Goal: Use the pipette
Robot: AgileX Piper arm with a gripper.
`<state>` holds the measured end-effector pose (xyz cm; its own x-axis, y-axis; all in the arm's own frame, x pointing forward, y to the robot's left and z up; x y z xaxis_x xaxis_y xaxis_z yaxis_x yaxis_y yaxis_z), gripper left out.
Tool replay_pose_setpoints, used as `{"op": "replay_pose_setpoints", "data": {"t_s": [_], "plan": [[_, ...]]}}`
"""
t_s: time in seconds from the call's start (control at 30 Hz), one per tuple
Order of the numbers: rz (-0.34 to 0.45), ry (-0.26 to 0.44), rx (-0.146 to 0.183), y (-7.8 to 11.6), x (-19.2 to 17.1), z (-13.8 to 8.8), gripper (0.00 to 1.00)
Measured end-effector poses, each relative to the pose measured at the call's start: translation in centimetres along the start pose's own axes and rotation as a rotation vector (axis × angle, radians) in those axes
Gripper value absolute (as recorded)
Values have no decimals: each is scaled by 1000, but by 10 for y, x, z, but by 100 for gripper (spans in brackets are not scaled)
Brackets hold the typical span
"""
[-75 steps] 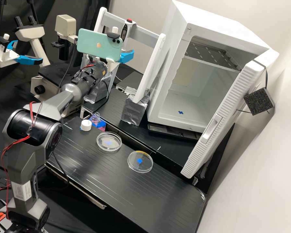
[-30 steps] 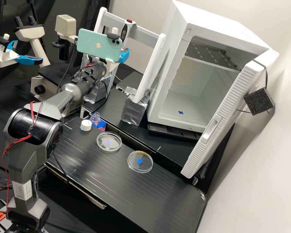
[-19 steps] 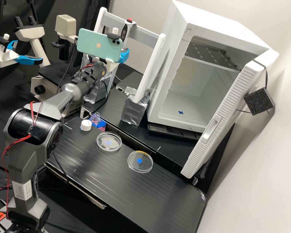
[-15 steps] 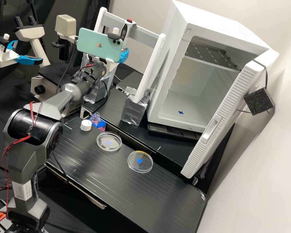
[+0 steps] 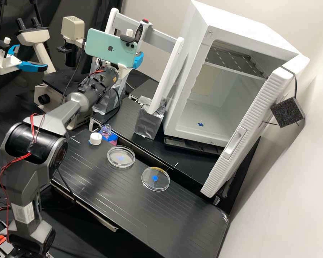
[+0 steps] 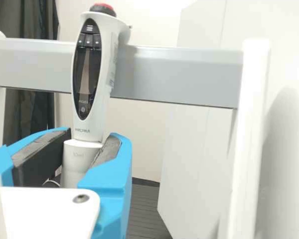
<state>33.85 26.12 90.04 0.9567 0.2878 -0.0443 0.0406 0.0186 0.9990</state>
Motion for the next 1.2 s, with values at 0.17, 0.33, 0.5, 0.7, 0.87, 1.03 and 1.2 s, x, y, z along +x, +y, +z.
{"op": "replay_pose_setpoints", "data": {"t_s": [0.17, 0.33, 0.5, 0.7, 0.87, 1.03, 1.2], "plan": [[43, 5, 27, 8, -3, -1, 0], [92, 13, 35, 16, -5, -2, 0], [127, 27, 13, 24, -13, -4, 0], [152, 50, 2, 24, -31, -1, 0], [158, 62, 5, 18, -53, 7, 0], [174, 77, 26, 11, -75, 15, 0], [193, 82, 28, 0, -100, 29, 0]]}}
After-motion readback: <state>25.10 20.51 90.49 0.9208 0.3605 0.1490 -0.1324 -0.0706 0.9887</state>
